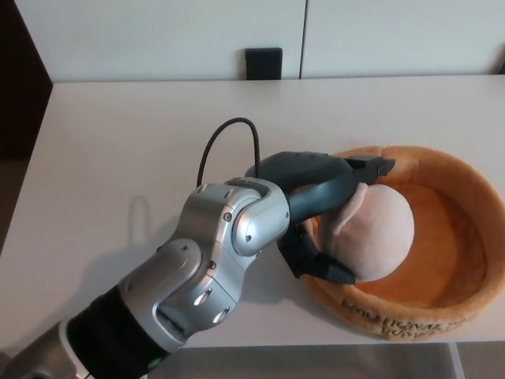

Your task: The robot walks towards a table in front, picks a dumpling toy with left hand and puts it in an orange round plate

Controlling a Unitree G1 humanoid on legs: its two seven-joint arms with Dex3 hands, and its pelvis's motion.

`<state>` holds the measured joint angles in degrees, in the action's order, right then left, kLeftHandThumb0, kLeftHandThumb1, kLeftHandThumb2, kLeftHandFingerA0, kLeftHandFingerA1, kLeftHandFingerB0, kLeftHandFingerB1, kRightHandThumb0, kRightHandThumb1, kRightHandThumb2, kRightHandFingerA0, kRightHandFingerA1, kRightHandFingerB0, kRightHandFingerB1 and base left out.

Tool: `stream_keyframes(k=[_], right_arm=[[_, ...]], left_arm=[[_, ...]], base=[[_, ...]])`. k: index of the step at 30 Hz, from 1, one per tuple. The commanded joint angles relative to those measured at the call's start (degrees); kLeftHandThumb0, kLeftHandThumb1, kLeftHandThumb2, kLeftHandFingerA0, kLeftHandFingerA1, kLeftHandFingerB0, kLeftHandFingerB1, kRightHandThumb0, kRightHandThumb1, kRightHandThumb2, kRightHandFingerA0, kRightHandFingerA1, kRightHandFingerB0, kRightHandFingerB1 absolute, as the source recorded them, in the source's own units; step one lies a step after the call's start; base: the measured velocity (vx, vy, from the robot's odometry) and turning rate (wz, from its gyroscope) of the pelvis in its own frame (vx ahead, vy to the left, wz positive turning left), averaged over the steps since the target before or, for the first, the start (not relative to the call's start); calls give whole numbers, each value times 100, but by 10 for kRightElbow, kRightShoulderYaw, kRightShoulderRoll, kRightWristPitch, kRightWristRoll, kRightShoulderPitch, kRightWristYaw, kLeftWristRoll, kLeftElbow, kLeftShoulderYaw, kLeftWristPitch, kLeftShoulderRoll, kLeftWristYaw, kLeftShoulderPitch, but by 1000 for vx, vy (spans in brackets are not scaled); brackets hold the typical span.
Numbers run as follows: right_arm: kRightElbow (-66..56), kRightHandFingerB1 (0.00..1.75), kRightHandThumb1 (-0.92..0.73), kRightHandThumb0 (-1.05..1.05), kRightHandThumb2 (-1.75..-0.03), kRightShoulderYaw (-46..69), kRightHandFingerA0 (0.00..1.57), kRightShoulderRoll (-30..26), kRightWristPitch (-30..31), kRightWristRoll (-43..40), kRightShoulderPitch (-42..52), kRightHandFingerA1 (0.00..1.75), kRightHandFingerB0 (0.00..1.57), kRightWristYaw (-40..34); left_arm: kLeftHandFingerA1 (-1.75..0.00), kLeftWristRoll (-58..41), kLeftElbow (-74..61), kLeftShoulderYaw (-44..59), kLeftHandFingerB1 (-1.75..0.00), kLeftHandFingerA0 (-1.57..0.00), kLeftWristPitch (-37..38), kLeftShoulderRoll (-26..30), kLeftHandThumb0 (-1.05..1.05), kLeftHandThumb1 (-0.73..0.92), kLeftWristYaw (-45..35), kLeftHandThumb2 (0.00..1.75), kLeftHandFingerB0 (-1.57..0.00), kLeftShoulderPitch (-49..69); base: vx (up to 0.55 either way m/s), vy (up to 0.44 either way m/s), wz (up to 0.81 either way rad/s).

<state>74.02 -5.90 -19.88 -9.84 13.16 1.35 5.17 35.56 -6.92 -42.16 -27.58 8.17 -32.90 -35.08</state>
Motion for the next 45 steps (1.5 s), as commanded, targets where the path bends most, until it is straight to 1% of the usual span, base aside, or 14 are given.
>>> stream_keyframes(k=[1,5,6,14,19,26,31,32,36,37,41,42,43,45], right_arm=[[-1,30,-65,-30,-59,3,57,1,4,-2,-1,97,27,-1],[0,30,-65,-30,-59,4,57,2,3,-3,-1,97,27,-1],[1,30,-66,-27,-59,9,54,3,0,-8,-2,107,27,5],[0,30,-66,-28,-60,6,56,1,-2,0,-4,111,27,4],[-4,30,-67,-28,-60,6,58,1,0,-2,-5,112,27,6],[-11,30,-66,-29,-60,-2,58,-1,-6,5,-2,98,28,2],[-10,30,-66,-28,-60,-4,56,-1,-4,5,-5,95,28,3],[-10,30,-65,-29,-59,-5,57,-2,-6,6,-6,94,28,2],[-10,30,-65,-29,-59,-7,57,-2,-9,7,-6,94,28,0],[-9,30,-65,-29,-59,-2,58,-2,-6,1,-9,90,27,9],[-8,30,-65,-29,-59,-1,58,-1,-6,0,-9,90,27,10],[-8,30,-63,-29,-59,-9,59,-2,-10,9,-12,89,27,4],[-7,34,-60,-35,-66,-12,57,-2,-12,13,-13,120,27,-2],[-6,34,-60,-35,-66,-12,57,0,-13,13,-14,120,27,-7]], left_arm=[[0,13,-5,8,0,0,-19,3,-86,44,-21,92,0,-7],[0,16,-5,9,0,0,-19,2,-86,44,-23,92,0,-6],[-9,29,-20,11,-3,0,-31,-6,-102,70,0,114,0,10],[-13,67,-25,14,-4,0,-67,-48,-100,89,37,129,0,20],[-13,77,-17,23,-4,0,-86,-75,-100,86,53,128,0,16],[-16,120,4,19,-3,0,-113,-115,-99,88,84,130,0,-7],[-20,151,20,10,-8,0,-139,-137,-94,73,94,116,0,-23],[-20,153,25,11,0,-5,-140,-142,-91,60,102,92,0,-23],[-20,160,32,14,0,-5,-138,-152,-91,60,112,92,0,-21],[0,163,45,12,0,0,-119,-148,-47,33,127,62,0,-25],[0,165,49,12,0,0,-116,-149,-47,33,131,62,0,-26],[0,162,55,8,0,0,-104,-132,-8,51,98,55,0,-49],[0,163,62,4,0,0,-99,-121,-12,49,77,54,0,-66],[0,163,66,-1,0,0,-100,-115,-12,49,66,54,0,-77]], base=[[0,0,0],[0,0,0],[0,0,0],[0,0,0],[0,0,0],[0,0,0],[0,0,0],[0,0,0],[0,0,0],[0,0,0],[0,0,0],[0,0,0],[0,0,0],[0,0,0]])
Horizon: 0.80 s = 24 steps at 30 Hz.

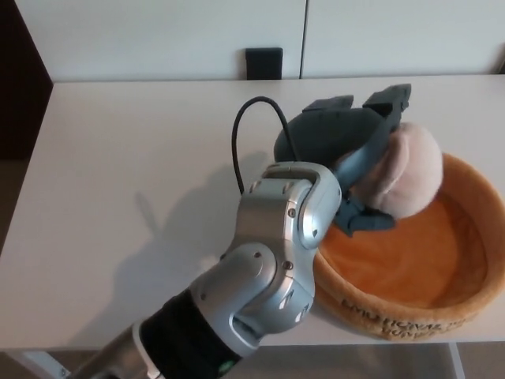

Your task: The robot walks towards a table in front, picks a dumpling toy with left hand and puts it in an orange round plate

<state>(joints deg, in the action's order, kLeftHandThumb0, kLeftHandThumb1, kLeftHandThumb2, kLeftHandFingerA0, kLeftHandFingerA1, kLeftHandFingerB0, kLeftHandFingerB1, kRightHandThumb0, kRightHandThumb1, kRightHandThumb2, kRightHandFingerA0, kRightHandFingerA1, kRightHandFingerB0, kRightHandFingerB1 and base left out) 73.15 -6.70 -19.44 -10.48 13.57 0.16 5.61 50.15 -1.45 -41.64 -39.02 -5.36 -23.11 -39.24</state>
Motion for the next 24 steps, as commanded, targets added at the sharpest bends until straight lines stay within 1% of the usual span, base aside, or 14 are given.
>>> stream_keyframes(k=[1,2,4,5,6,8,9,11,12,13,16,20,21,24], right_arm=[[3,34,-60,-35,-66,-5,57,-5,-7,8,-2,120,27,-11],[0,34,-58,-35,-65,-7,65,-6,-8,10,-4,135,26,-11],[-1,34,-58,-35,-65,-8,65,-7,-9,11,-5,135,26,-11],[-4,31,-59,-29,-58,-9,62,-9,-4,12,-13,124,28,-6],[-4,36,-55,-35,-67,-8,71,-10,-4,10,-16,109,25,-1],[-4,36,-55,-35,-67,-7,71,-10,-5,9,-17,109,25,0],[-5,34,-54,-30,-64,-6,71,-9,-3,7,-20,118,24,2],[-7,34,-54,-29,-63,-3,69,-8,1,3,-24,122,24,6],[-7,34,-54,-29,-63,-1,69,-8,2,1,-25,122,24,8],[-10,34,-52,-28,-63,-1,73,-7,3,0,-27,112,25,9],[-11,33,-52,-28,-61,2,67,-8,2,-1,-28,123,25,15],[-11,33,-52,-28,-61,3,67,-8,1,-1,-28,123,25,16],[-12,32,-51,-27,-59,7,61,-8,0,-4,-30,130,26,22],[-11,32,-51,-26,-59,9,63,-5,1,-4,-33,123,26,23]], left_arm=[[0,15,12,-8,0,0,13,21,-12,49,-32,54,0,-37],[0,11,22,-15,-4,0,21,35,-53,32,-68,64,0,-62],[0,7,27,-19,-4,0,23,42,-53,32,-84,64,0,-75],[0,-10,30,-19,-2,0,43,57,-60,34,-109,54,0,-87],[0,-15,29,-20,-3,0,46,61,-64,36,-115,52,0,-91],[0,-17,29,-20,-3,0,47,63,-64,36,-118,52,0,-93],[0,-23,24,-21,-1,0,51,68,-81,39,-131,57,0,-97],[0,-31,17,-22,0,0,56,75,-87,40,-155,61,0,-105],[0,-31,16,-23,0,0,55,76,-87,40,-163,61,0,-108],[0,-42,16,-17,0,0,55,75,-99,41,-171,68,0,-109],[0,-51,14,-11,0,0,55,73,-103,41,-175,69,0,-107],[0,-51,14,-8,0,0,57,73,-103,41,-179,69,0,-107],[0,-57,11,-4,0,0,61,74,-103,54,-181,58,0,-105],[0,-59,6,0,0,0,64,77,-104,55,-185,58,0,-103]], base=[[0,0,0],[0,0,0],[0,0,0],[0,0,0],[0,0,0],[0,0,0],[0,0,0],[0,0,0],[0,0,0],[0,0,0],[0,0,0],[0,0,0],[0,0,0],[0,0,0]])
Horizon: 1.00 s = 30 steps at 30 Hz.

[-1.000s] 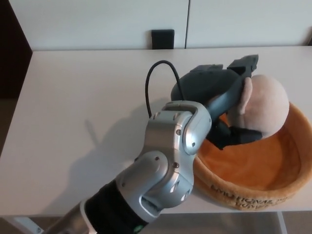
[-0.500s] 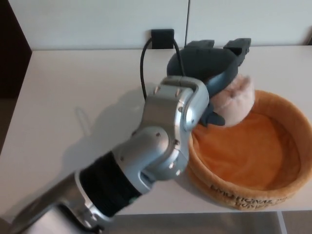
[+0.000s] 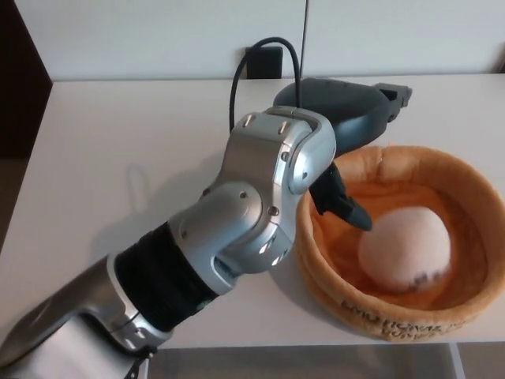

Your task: The robot walks towards a table in front, picks a dumpling toy with left hand and puts it in an orange round plate

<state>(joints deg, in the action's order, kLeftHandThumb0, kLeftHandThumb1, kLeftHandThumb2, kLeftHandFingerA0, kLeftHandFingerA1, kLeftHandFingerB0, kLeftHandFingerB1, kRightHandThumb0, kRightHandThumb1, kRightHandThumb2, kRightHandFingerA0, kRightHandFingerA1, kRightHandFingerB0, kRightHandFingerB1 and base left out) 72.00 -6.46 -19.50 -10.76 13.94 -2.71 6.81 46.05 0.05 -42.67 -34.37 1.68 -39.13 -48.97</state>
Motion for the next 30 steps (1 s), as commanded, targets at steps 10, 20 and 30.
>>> stream_keyframes(k=[10,20,30], right_arm=[[-1,33,-53,-27,-61,-6,65,-4,10,8,-8,112,26,-1],[8,33,-51,-28,-61,-10,64,-9,7,9,3,108,25,6],[18,34,-49,-30,-61,-17,64,-11,10,19,19,107,27,-21]], left_arm=[[0,-44,-226,107,0,0,26,71,-45,39,-23,52,0,91],[0,-202,-601,366,-9,0,91,156,-14,47,-112,53,0,314],[-6,-561,-601,719,-18,0,503,141,-9,45,-109,71,-2,832]], base=[[0,0,0],[0,0,0],[0,0,0]])
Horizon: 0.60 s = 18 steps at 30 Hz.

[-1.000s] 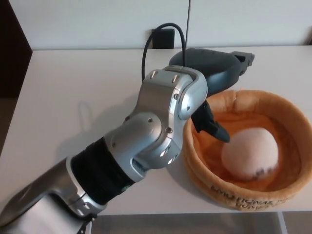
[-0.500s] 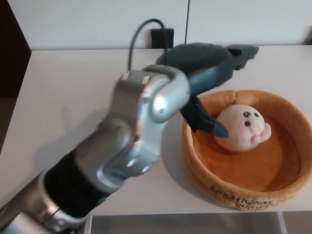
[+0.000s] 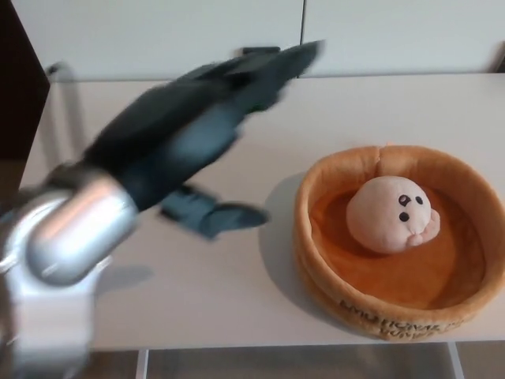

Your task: The robot walks towards a table in front, picks a dumpling toy with left hand and puts it in an orange round plate

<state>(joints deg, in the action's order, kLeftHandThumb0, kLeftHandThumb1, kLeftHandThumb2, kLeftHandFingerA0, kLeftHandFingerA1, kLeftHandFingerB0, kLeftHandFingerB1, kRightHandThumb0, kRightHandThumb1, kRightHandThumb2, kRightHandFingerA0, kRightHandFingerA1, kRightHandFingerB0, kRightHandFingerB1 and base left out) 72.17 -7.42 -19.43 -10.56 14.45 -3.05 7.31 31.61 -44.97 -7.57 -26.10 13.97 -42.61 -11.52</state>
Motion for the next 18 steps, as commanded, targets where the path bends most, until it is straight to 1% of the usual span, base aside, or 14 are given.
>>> stream_keyframes(k=[1,2,3,4,5,6,7,8,9,10,13,16,17,18], right_arm=[[17,34,-49,-30,-61,-9,64,-12,6,15,24,107,27,-28],[16,34,-52,-29,-62,-10,70,-12,6,15,27,108,25,-29],[16,34,-52,-29,-62,-11,70,-12,6,16,30,108,25,-30],[16,33,-50,-27,-61,-6,65,-11,5,10,33,106,26,-27],[15,33,-49,-27,-60,3,61,-12,3,0,37,109,25,-20],[15,33,-49,-27,-60,5,61,-12,2,-3,38,109,25,-18],[16,30,-52,-23,-56,1,60,-14,5,1,38,94,26,-18],[17,30,-52,-23,-56,-4,60,-16,9,8,36,94,26,-20],[20,30,-53,-24,-56,-4,66,-18,14,8,34,92,25,-22],[21,30,-53,-23,-56,-4,64,-19,17,9,33,86,26,-24],[19,30,-52,-24,-56,-6,65,-20,11,11,39,90,26,-26],[19,30,-52,-24,-56,-6,65,-20,11,10,39,90,26,-26],[21,30,-52,-22,-56,-4,63,-16,8,7,52,76,25,-25],[20,30,-53,-24,-56,-5,63,-14,8,7,58,78,25,-26]], left_arm=[[-6,-420,-150,371,-18,0,437,9,-9,45,-73,71,-2,485],[-10,-417,-150,384,-22,0,454,-13,-4,57,-90,57,0,527],[-10,-412,-149,400,-22,0,477,-42,-4,57,-110,57,0,579],[0,-401,-113,410,-19,0,523,-48,-9,60,-114,58,0,630],[0,-387,-52,417,-13,0,585,-49,-10,51,-110,76,-1,694],[0,-382,-30,418,-13,0,602,-50,-10,51,-108,76,-1,714],[0,-364,25,414,-9,0,628,-44,-12,50,-93,75,-2,739],[0,-345,78,411,-9,0,651,-38,-12,50,-76,75,-2,758],[0,-316,115,408,-13,0,646,-32,-13,50,-54,75,-3,770],[0,-292,138,404,-15,0,638,-27,-14,49,-34,75,-2,777],[0,-204,227,383,-13,0,613,3,-14,49,42,74,-3,787],[0,-198,240,380,-13,0,620,10,-14,49,55,74,-3,792],[0,-127,351,344,-17,0,579,36,-5,48,137,73,-4,772],[0,-96,416,327,-14,0,570,50,-2,47,180,72,-4,758]], base=[[0,0,0],[0,0,0],[0,0,0],[0,0,0],[0,0,0],[0,0,0],[0,0,0],[0,0,0],[0,0,0],[0,0,0],[0,0,0],[0,0,0],[0,0,0],[0,0,0]])
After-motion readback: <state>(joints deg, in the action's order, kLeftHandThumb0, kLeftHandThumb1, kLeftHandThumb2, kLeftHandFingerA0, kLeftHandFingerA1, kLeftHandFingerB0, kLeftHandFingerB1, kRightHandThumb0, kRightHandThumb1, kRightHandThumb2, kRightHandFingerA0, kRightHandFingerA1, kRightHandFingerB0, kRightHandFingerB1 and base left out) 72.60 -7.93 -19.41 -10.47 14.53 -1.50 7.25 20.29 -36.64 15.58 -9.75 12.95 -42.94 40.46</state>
